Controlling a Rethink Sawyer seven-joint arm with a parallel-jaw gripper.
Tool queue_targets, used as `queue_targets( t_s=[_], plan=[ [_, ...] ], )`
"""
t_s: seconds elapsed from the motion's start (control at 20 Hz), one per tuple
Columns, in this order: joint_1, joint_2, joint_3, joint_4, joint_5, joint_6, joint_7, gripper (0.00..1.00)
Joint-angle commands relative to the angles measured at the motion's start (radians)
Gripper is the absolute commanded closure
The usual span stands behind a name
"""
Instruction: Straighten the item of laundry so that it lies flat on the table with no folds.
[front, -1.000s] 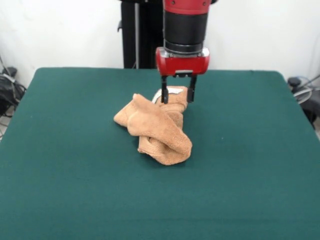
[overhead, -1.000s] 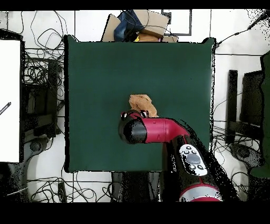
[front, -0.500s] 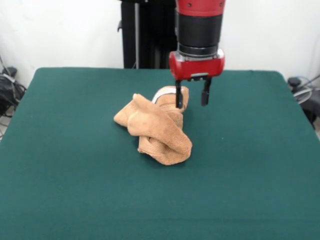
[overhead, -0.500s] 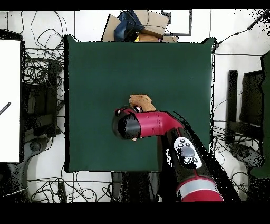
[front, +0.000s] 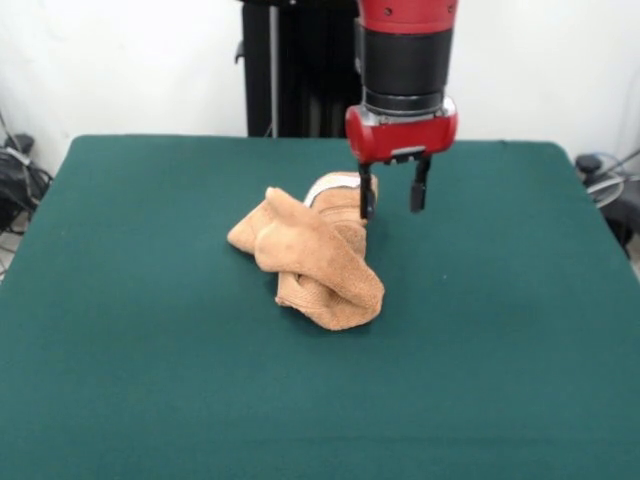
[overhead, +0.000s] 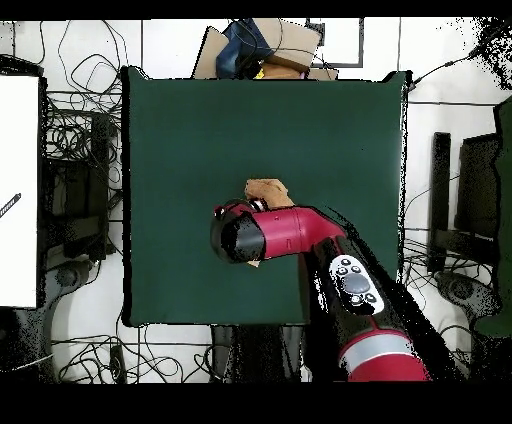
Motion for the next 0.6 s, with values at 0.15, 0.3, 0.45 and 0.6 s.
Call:
queue_targets(
  t_s=[0.15, 0.3, 0.45, 0.6],
  plan=[
    [-0.095, 0.028, 0.09, 0.026, -0.135, 0.019, -0.1, 0.0],
    [-0.127, 0.038, 0.1, 0.026, -0.155, 0.02, -0.105, 0.0],
    [-0.159, 0.046, 0.114, 0.024, -0.17, 0.025, -0.11, 0.0],
    [-0.174, 0.051, 0.119, 0.021, -0.187, 0.027, -0.106, 0.0]
  ],
)
